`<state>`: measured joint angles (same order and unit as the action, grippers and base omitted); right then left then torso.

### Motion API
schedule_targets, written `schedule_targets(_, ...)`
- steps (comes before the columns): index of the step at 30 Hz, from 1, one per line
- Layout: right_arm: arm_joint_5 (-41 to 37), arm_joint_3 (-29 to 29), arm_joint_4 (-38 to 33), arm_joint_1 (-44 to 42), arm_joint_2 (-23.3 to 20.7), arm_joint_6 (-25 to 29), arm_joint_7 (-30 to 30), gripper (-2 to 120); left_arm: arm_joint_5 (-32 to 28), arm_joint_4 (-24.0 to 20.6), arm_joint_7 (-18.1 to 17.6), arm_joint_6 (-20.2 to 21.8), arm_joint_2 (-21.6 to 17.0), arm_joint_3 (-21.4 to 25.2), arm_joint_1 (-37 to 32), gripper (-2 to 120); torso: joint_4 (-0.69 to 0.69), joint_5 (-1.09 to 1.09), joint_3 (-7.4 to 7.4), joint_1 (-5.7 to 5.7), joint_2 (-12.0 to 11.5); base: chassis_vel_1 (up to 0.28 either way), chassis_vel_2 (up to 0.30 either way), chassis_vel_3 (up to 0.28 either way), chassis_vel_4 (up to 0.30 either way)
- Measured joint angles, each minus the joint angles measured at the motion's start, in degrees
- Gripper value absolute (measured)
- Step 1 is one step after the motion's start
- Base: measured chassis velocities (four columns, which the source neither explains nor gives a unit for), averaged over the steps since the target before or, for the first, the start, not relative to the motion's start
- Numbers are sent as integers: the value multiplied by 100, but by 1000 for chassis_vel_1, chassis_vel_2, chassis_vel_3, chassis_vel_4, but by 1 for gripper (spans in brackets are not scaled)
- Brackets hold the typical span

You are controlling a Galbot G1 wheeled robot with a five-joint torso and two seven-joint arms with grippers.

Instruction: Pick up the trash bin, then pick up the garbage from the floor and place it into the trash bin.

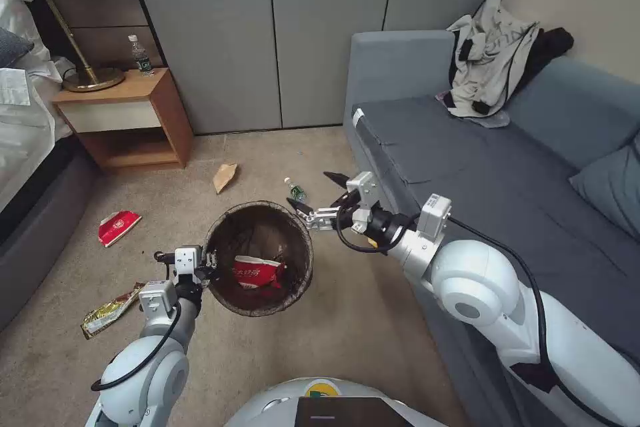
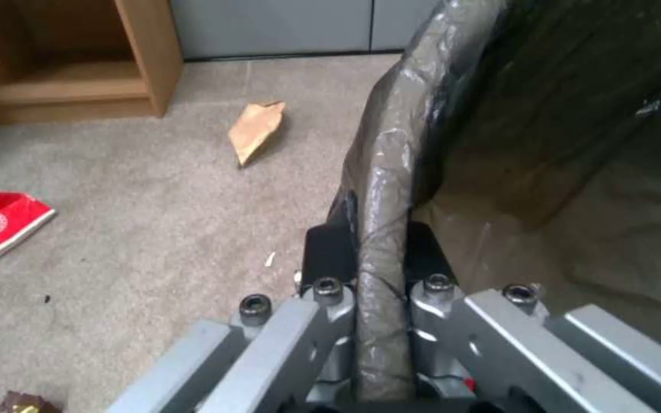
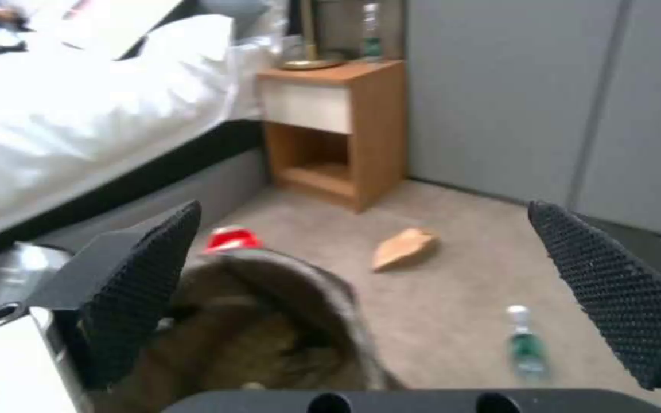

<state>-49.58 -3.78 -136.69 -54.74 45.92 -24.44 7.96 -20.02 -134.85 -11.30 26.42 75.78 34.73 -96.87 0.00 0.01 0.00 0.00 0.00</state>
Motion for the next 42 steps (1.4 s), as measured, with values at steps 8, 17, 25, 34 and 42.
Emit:
schedule_targets(8,1251,-413,9,-1073,248,603,17,100,-23,-26,-8,-13,-7,54,-16,0,0,0,0,0,0,0,0,0,0)
schedule_targets(17,2065,-1266,-65,-2421,781,960,-127,100,-27,-37,-11,-16,-12,68,-26,0,-2,0,0,0,0,0,0,0,0)
schedule_targets(25,2705,-1657,-104,-2994,1163,1128,-242,100,-20,-39,-15,-16,-5,58,-26,0,1,-1,0,-1,0,0,0,0,0)
schedule_targets(34,3325,-2008,-124,-3601,1667,1379,-313,100,0,-56,-22,-24,14,85,-36,0,0,-1,0,0,0,0,0,0,0)
schedule_targets(42,3984,-2405,-81,-4248,2266,1879,-446,100,16,-61,-23,-65,17,119,-57,0,0,-1,0,0,0,0,0,0,0)
